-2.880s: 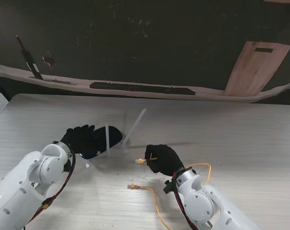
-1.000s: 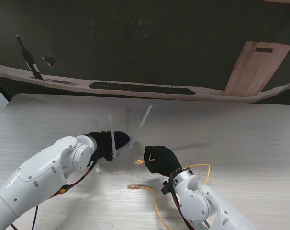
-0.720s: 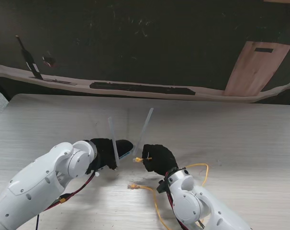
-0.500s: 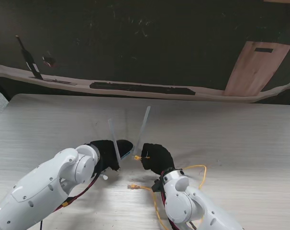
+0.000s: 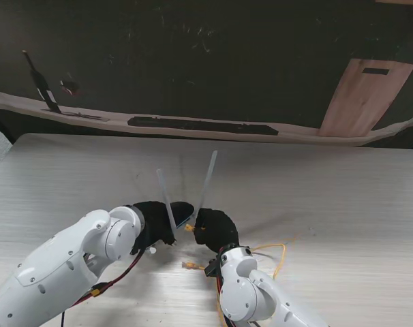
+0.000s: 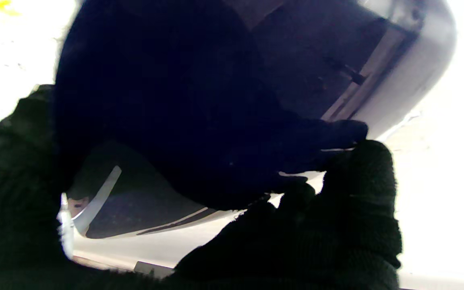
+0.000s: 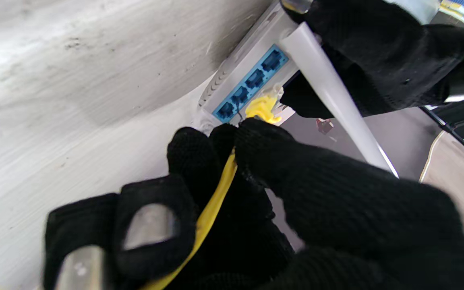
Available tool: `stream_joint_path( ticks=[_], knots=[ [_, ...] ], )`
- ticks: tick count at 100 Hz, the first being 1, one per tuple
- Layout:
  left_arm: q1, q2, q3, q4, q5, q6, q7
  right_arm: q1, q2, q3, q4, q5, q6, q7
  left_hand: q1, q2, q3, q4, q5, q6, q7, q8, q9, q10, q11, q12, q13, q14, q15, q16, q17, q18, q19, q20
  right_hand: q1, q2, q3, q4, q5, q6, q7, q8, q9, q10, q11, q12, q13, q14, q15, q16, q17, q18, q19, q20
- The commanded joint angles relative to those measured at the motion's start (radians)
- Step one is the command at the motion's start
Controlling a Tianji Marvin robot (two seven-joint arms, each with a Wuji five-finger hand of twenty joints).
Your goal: Untangle the Ethernet cable and plug it into the router
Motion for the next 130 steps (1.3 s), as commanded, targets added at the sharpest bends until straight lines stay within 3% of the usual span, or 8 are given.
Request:
stream_joint_path(
  ticks=[1, 31, 48, 61, 87, 130],
  knots=[
    [0.052, 0.001, 0.031, 0.051, -0.027, -0.005, -0.066, -0.01, -0.014, -0.002, 0.006, 0.007, 0.011, 0.0, 0.346, 0.228, 0.217, 0.015, 0.14, -0.404, 0.734, 0.062, 0.262, -0.324, 0.49, 0.122, 0.126, -0.199, 0.608, 0.101, -0.025, -0.154, -0.025, -0.005, 0.017, -0.002, 0.04, -0.013, 0.042, 0.009, 0.065, 0.007, 0.126, 0.194, 0.14, 0.023, -0.001, -0.029, 0.128, 0.04, 0.05, -0.236, 0.23, 0.035],
    [0.038, 0.007, 0.036, 0.053, -0.028, -0.024, -0.096, -0.015, -0.016, 0.004, 0.008, -0.007, 0.025, -0.021, 0.336, 0.238, 0.211, 0.024, 0.135, -0.403, 0.719, 0.07, 0.248, -0.328, 0.484, 0.121, 0.109, -0.199, 0.596, 0.102, -0.042, -0.157, -0.039, -0.004, 0.001, 0.021, 0.036, -0.018, 0.057, 0.005, 0.077, 0.036, 0.172, 0.18, 0.208, 0.076, 0.003, -0.115, 0.199, 0.094, 0.055, -0.258, 0.23, 0.093],
    [0.039, 0.009, 0.034, 0.051, -0.017, -0.028, -0.104, -0.012, -0.008, 0.002, 0.012, -0.032, 0.017, -0.012, 0.337, 0.24, 0.209, 0.024, 0.136, -0.408, 0.718, 0.074, 0.247, -0.327, 0.484, 0.121, 0.105, -0.197, 0.593, 0.102, -0.044, -0.157, -0.041, -0.003, -0.02, 0.051, 0.034, -0.019, 0.073, 0.005, 0.102, 0.103, 0.207, 0.151, 0.264, 0.123, 0.004, -0.147, 0.208, 0.134, 0.055, -0.251, 0.23, 0.113],
    [0.043, 0.009, 0.032, 0.049, -0.016, -0.027, -0.104, -0.005, -0.007, -0.005, 0.027, -0.05, -0.005, -0.026, 0.339, 0.239, 0.207, 0.023, 0.137, -0.41, 0.718, 0.076, 0.246, -0.326, 0.483, 0.12, 0.104, -0.196, 0.592, 0.102, -0.045, -0.156, -0.044, -0.002, -0.042, 0.033, 0.052, 0.019, 0.093, 0.015, 0.126, 0.153, 0.238, 0.139, 0.27, 0.13, 0.004, -0.136, 0.207, 0.153, 0.052, -0.222, 0.23, 0.113],
    [0.036, 0.01, 0.043, 0.053, -0.031, -0.026, -0.105, 0.019, -0.001, -0.026, 0.056, -0.108, -0.032, -0.045, 0.339, 0.244, 0.2, 0.021, 0.137, -0.41, 0.717, 0.077, 0.245, -0.325, 0.483, 0.12, 0.102, -0.197, 0.591, 0.103, -0.049, -0.158, -0.047, 0.0, -0.079, -0.023, 0.098, 0.094, 0.172, 0.096, 0.145, 0.21, 0.313, 0.124, 0.288, 0.122, 0.004, -0.135, 0.213, 0.183, 0.049, -0.188, 0.23, 0.119],
    [-0.01, 0.015, 0.089, 0.074, -0.078, -0.021, -0.125, 0.046, 0.024, -0.045, 0.074, -0.248, -0.033, -0.077, 0.383, 0.235, 0.196, 0.014, 0.133, -0.415, 0.718, 0.072, 0.244, -0.33, 0.482, 0.12, 0.106, -0.207, 0.592, 0.105, -0.045, -0.164, -0.045, 0.002, -0.075, -0.052, 0.11, 0.123, 0.199, 0.117, 0.131, 0.214, 0.313, 0.13, 0.302, 0.125, 0.005, -0.139, 0.214, 0.195, 0.048, -0.179, 0.23, 0.115]
  ],
)
